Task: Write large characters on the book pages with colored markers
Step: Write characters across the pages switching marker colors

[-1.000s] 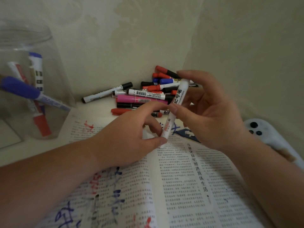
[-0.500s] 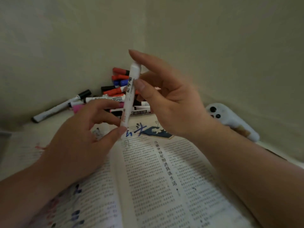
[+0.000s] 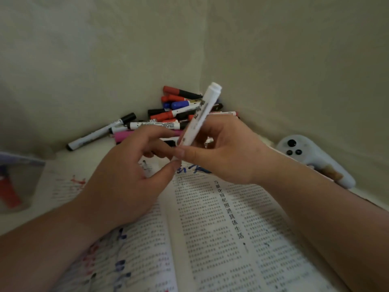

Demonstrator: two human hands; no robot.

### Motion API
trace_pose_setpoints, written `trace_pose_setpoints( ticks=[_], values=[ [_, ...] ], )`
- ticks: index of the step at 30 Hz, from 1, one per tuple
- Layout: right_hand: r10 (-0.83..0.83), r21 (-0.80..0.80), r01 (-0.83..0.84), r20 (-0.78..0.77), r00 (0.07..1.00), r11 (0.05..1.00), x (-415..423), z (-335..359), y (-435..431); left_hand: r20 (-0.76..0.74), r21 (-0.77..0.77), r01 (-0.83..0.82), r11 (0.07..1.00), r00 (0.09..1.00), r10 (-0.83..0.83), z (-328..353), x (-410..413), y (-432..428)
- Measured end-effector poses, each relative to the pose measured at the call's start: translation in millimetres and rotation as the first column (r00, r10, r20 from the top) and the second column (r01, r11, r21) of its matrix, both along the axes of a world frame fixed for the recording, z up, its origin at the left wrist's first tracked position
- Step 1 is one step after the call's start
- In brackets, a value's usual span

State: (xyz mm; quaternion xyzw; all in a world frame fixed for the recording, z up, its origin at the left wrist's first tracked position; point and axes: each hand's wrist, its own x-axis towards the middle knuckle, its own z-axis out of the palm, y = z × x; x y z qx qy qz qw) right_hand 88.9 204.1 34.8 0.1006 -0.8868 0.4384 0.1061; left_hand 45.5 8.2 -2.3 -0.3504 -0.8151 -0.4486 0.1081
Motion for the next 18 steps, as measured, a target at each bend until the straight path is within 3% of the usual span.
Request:
trace_pose_setpoints(
  ticks=[1,3,5,6,10,18],
  values=[
    [-0.006,-0.005,0.006,0.052,0.999,1.000,-0.6,0.6,1.5,-0.002,0.012,0.002,1.000,1.000,-0.002,-0.9,-0.9,0.4],
    [-0.072,-0.236,0.093,0.092,0.993,0.967,-4.2,2.3,8.4,-0.001,0.008,-0.010,1.000,1.000,0.010,-3.5,-4.1,0.8],
    [-0.188,-0.511,0.194,0.065,0.980,0.837,-9.4,5.4,20.1,-0.001,0.002,-0.044,0.999,0.999,0.044,-5.2,-7.6,0.1],
    [-0.229,-0.530,0.227,0.064,0.971,0.817,-11.9,4.8,25.7,0.002,0.009,-0.059,0.998,0.998,0.059,-5.6,-8.7,-0.4],
    [-0.255,-0.208,0.304,0.235,0.938,0.929,-20.2,-11.4,34.1,0.027,0.045,-0.083,0.996,0.996,0.082,-5.4,-10.2,-0.7],
    [-0.232,-0.056,0.254,0.252,0.939,0.966,-22.1,-10.8,27.4,-0.021,0.002,-0.057,0.998,0.998,0.057,-3.8,-9.9,-2.1]
  ],
)
